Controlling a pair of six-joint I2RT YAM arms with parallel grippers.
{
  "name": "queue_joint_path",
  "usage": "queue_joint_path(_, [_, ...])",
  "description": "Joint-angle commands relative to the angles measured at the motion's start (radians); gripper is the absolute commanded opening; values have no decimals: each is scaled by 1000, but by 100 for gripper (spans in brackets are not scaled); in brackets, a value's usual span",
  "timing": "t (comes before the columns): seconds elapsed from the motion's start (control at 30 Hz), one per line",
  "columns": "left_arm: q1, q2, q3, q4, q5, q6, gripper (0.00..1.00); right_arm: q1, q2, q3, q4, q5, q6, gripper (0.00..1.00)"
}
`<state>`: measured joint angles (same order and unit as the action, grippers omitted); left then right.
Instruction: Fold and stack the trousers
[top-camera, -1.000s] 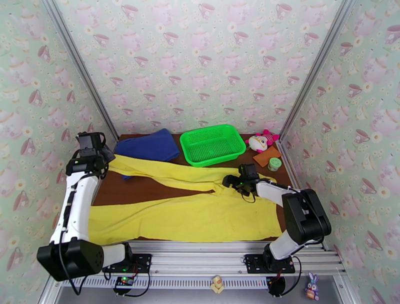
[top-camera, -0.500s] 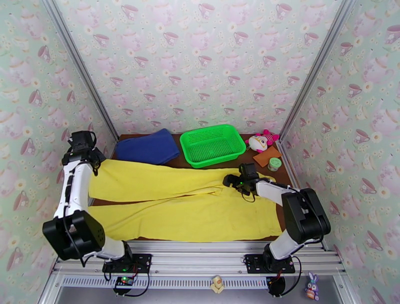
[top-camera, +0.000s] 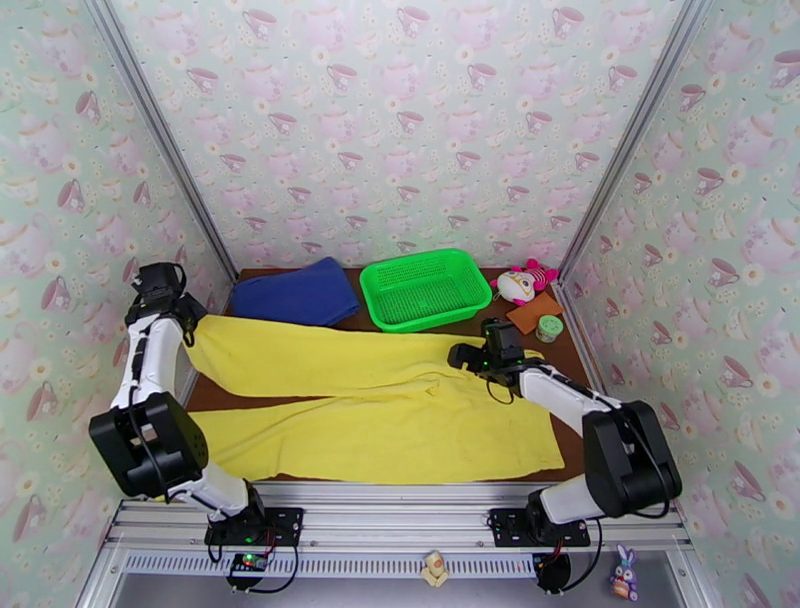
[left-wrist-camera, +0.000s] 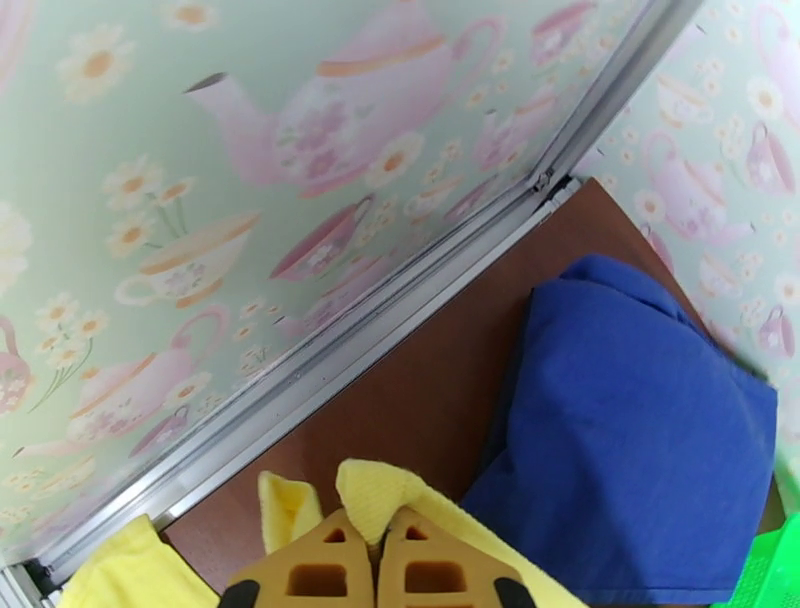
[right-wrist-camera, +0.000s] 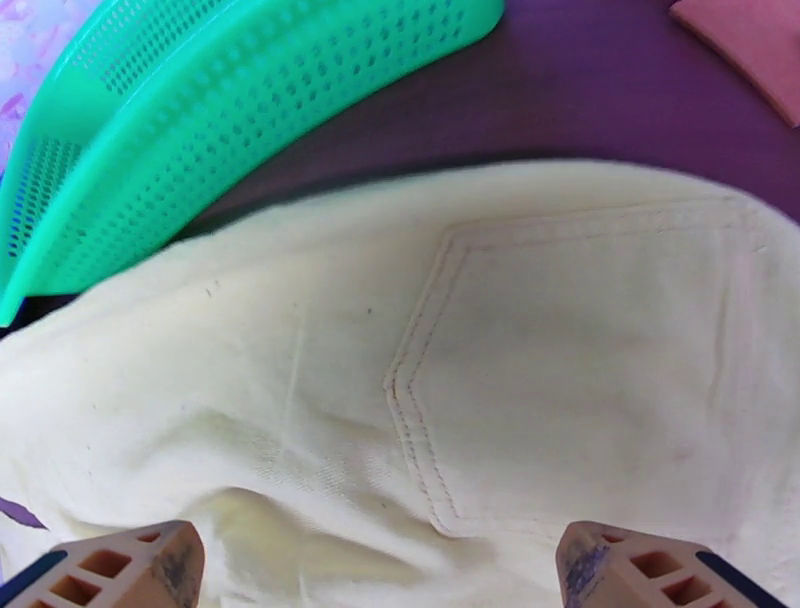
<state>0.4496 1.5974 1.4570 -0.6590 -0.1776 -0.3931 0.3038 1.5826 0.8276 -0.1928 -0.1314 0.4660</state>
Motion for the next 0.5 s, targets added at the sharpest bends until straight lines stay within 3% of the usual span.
queue_joint_path(0.0, [15, -31, -14, 52, 69, -33, 1, 78, 74, 28, -44, -43, 8, 95])
queue_joint_path(0.23, [28, -12, -14, 55, 132, -56, 2, 252, 52, -45, -68, 43, 187, 95])
queue_joint_path(0.33, [29, -8, -13, 53, 160, -64, 2, 258, 1, -45, -92, 102, 192, 96])
queue_joint_path(0.47, [27, -19, -30, 65, 160, -62, 2, 206, -87, 102, -272, 224, 112, 99])
